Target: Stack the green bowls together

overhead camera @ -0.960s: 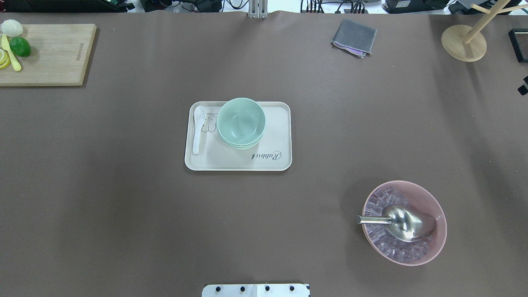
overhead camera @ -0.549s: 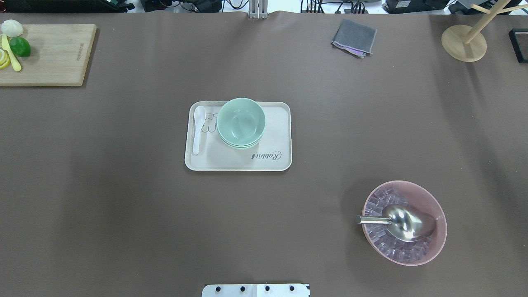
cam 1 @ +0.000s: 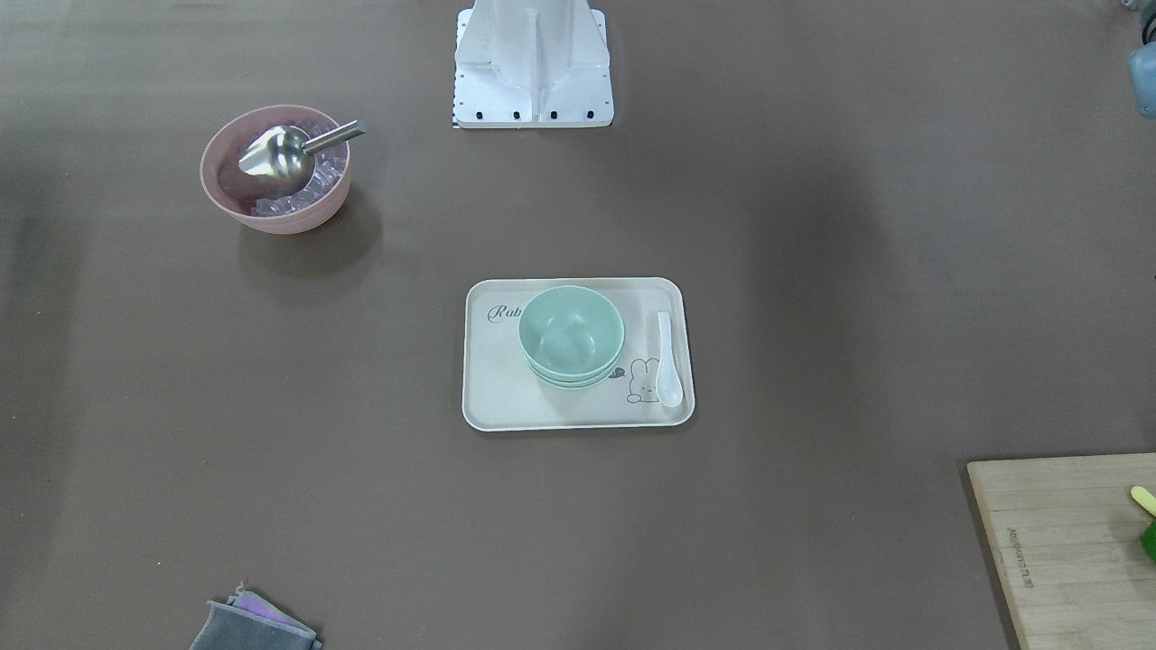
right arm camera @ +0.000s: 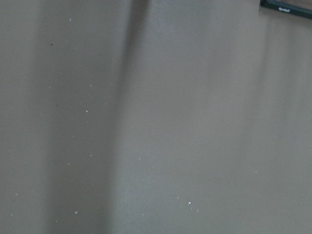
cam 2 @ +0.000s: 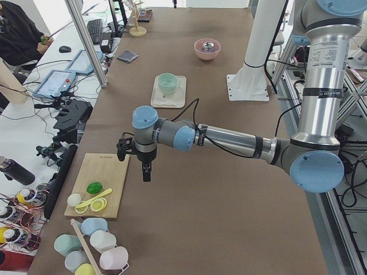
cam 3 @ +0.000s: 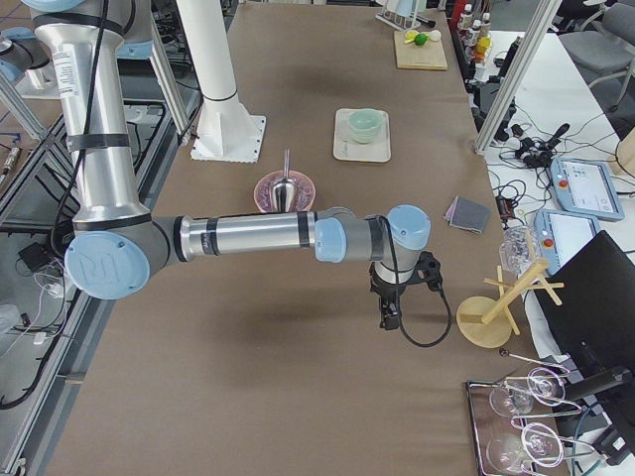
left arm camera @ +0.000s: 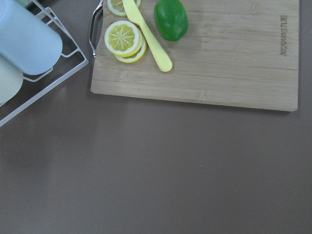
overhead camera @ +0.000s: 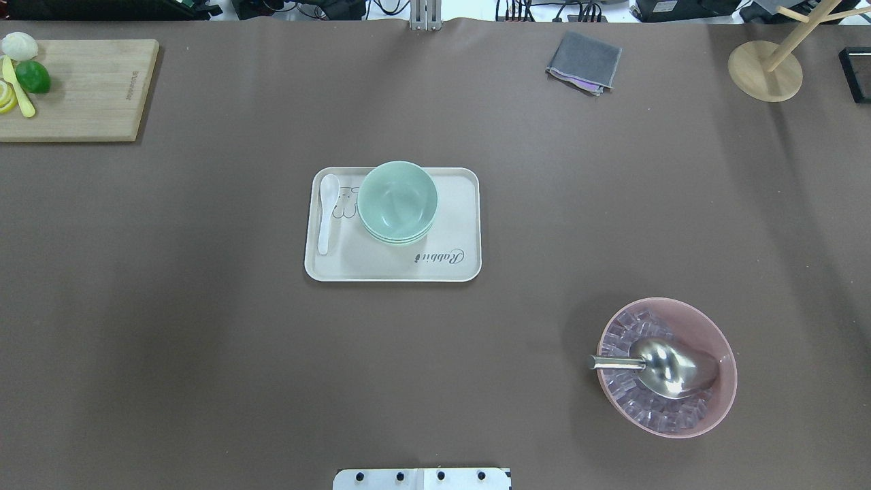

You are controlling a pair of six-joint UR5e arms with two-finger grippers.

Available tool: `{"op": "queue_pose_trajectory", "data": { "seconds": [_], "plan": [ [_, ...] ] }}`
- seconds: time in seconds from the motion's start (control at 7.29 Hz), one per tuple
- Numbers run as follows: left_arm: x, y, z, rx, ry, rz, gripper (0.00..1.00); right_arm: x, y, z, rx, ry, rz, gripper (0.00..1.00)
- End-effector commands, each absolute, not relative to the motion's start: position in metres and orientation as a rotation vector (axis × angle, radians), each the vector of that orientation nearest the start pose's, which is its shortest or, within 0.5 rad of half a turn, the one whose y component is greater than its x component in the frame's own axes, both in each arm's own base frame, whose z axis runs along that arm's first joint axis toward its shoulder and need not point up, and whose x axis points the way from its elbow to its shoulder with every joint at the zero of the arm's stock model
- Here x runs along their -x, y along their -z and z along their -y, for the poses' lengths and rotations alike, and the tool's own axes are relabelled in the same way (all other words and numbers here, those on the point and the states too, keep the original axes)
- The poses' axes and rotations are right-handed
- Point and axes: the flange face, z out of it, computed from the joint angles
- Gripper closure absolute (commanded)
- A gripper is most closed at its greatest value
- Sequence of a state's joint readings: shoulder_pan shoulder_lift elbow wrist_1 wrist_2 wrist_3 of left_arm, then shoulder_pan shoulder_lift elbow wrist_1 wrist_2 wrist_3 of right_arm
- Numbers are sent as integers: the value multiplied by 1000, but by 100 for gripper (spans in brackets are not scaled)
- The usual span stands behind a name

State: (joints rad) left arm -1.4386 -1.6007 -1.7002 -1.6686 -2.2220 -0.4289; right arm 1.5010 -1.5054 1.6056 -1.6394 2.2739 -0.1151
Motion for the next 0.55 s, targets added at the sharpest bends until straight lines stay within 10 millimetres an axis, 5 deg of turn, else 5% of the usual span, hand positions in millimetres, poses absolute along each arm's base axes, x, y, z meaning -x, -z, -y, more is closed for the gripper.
{"op": "queue_pose_trajectory", "data": {
  "seconds": [0.0,0.41],
  "plan": [
    [47,-602,495,-39,201,-763,2,-39,-623,497,-10,156,703,0],
    [52,-606,492,-25,207,-765,2,-38,-621,498,-11,156,705,0]
  ]
}}
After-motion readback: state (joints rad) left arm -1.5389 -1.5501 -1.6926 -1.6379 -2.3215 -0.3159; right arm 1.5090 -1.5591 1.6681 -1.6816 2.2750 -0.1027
